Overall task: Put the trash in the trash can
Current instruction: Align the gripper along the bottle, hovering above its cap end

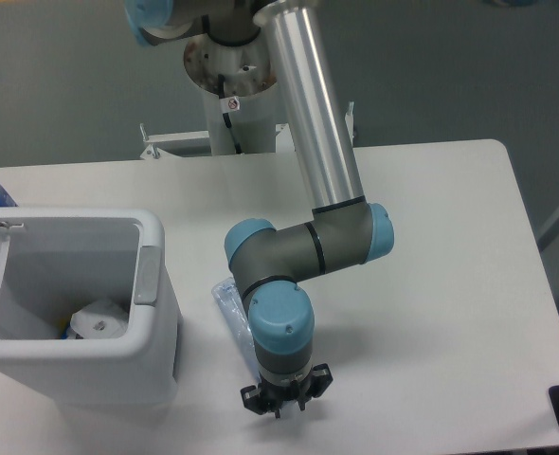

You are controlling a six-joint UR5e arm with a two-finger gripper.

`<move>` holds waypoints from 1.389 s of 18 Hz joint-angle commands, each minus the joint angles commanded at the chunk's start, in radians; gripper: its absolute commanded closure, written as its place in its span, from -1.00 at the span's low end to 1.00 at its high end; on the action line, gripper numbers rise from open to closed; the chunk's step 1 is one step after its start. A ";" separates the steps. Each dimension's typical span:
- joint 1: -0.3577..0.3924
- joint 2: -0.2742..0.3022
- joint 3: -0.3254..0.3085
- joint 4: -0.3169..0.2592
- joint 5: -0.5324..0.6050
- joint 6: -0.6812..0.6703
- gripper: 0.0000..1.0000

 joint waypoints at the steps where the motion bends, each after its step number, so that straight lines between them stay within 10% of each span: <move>1: 0.000 0.000 0.002 0.000 0.000 0.002 0.18; 25: 0.018 0.063 0.002 -0.003 -0.018 0.025 0.23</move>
